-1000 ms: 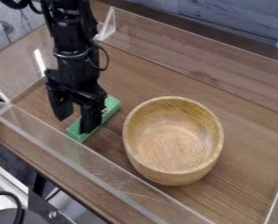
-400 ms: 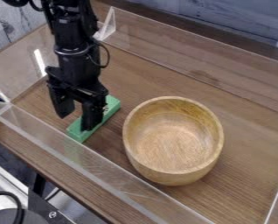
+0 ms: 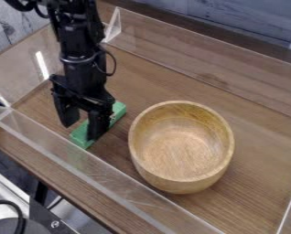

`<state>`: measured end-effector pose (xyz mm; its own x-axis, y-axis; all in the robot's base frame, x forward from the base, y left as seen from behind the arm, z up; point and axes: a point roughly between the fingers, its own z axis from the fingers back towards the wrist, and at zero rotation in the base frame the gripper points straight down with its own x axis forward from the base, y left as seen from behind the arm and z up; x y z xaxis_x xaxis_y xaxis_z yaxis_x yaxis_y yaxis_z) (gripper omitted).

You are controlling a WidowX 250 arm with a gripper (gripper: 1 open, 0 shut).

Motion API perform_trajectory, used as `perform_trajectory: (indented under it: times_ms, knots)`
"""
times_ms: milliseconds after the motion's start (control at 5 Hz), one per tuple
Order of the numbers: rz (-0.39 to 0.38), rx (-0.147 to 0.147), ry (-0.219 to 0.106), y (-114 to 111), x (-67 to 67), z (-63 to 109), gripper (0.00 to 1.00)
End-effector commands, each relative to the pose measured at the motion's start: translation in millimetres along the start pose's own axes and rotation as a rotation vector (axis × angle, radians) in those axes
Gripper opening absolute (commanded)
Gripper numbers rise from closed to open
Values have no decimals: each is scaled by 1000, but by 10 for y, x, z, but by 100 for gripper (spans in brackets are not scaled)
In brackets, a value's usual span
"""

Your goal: Put the green block in the brown bowl

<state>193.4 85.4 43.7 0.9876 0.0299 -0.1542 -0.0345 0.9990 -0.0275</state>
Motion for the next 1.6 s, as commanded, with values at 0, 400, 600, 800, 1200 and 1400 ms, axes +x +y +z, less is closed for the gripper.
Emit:
perform_trajectory:
  times_ms: [0,400,600,800,1200,1400]
  knots:
    - [-1,23,-44,46,120,69,100]
    - [6,16,-51,50,147,79,0]
    - [12,8,-55,52,156,145,0]
    - [19,2,-56,57,164,186,0]
    - [29,-12,-64,67,186,270,0]
    - [32,-18,-70,76,201,304,0]
